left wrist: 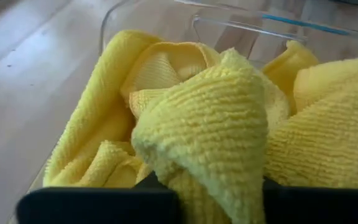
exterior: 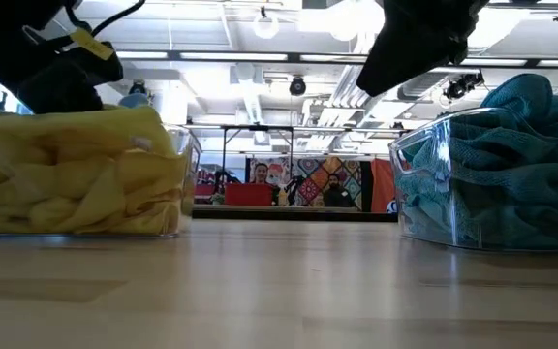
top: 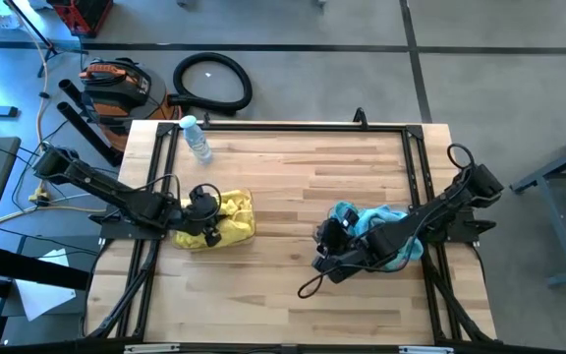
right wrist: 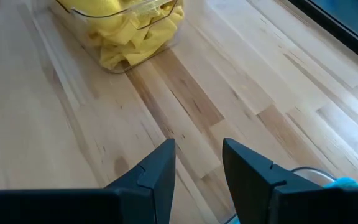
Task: Sort microfiber towel by color & place in baskets
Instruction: Put the yellow microfiber cloth into the left transparent bin
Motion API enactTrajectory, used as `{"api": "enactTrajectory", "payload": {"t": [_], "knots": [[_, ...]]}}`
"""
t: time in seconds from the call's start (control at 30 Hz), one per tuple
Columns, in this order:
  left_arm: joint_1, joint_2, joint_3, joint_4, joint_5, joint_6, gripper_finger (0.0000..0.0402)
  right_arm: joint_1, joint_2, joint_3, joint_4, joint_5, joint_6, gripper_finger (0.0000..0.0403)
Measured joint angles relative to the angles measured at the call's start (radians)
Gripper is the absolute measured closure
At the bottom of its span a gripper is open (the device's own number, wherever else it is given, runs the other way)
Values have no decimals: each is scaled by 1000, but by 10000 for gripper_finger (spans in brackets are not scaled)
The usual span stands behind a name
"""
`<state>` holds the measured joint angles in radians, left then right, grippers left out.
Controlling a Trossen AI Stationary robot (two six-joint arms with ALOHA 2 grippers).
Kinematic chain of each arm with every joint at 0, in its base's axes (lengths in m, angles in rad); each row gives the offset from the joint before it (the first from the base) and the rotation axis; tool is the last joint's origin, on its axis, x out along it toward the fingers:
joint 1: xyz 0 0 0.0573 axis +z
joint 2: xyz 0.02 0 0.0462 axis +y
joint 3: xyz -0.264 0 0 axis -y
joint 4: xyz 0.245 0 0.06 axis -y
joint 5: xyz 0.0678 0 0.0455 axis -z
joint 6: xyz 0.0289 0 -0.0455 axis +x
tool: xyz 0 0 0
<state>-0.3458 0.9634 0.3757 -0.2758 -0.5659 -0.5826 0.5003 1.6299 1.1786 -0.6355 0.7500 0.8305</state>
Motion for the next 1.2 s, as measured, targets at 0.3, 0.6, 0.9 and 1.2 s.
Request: {"api": "enactTrajectory", "payload": {"t": [0.3,0.6,0.9,1.2], "knots": [[0,-18,92,-56,37,114,284,0,0,0,12,-2,1,274],[0,-46,330,-378,123,170,251,0,1,0,12,-25,1,274],[0,-47,446,-652,236,86,251,0,1,0,12,-25,0,274],[0,-47,542,-821,337,-9,251,0,1,0,12,-24,0,274]]}}
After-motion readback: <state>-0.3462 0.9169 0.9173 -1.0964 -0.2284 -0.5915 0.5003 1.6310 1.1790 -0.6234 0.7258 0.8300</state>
